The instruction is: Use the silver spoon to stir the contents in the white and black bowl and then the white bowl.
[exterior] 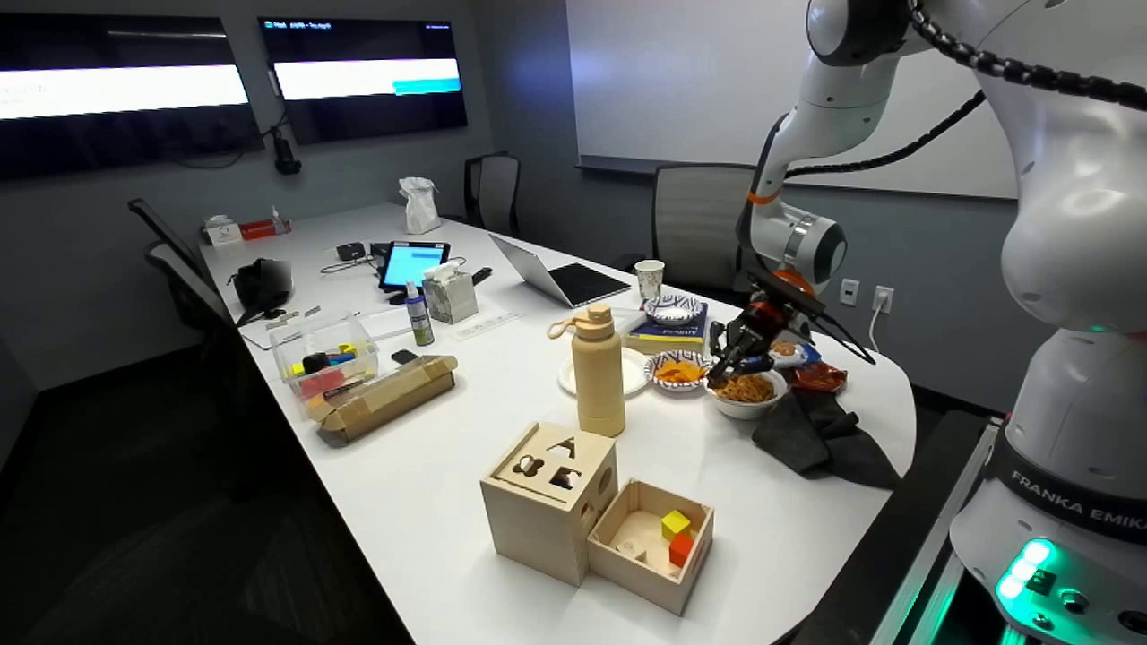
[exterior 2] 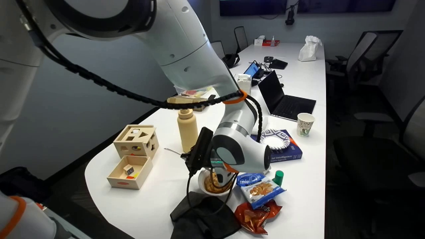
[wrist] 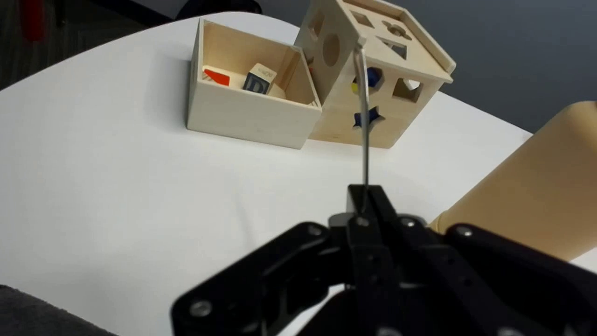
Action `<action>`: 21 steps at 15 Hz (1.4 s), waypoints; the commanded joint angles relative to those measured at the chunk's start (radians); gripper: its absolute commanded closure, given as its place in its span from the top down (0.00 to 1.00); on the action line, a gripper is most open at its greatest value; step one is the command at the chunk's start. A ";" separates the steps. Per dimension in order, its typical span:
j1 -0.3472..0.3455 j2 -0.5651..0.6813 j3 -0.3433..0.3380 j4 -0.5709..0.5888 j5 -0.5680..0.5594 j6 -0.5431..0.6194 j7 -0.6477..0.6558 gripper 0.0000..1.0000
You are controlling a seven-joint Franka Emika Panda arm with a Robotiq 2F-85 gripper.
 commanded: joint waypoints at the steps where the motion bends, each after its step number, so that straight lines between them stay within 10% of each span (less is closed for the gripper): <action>1: -0.024 0.025 -0.020 0.014 0.011 -0.070 -0.026 0.01; 21: 0.008 0.016 -0.026 0.028 0.074 0.148 0.003 0.01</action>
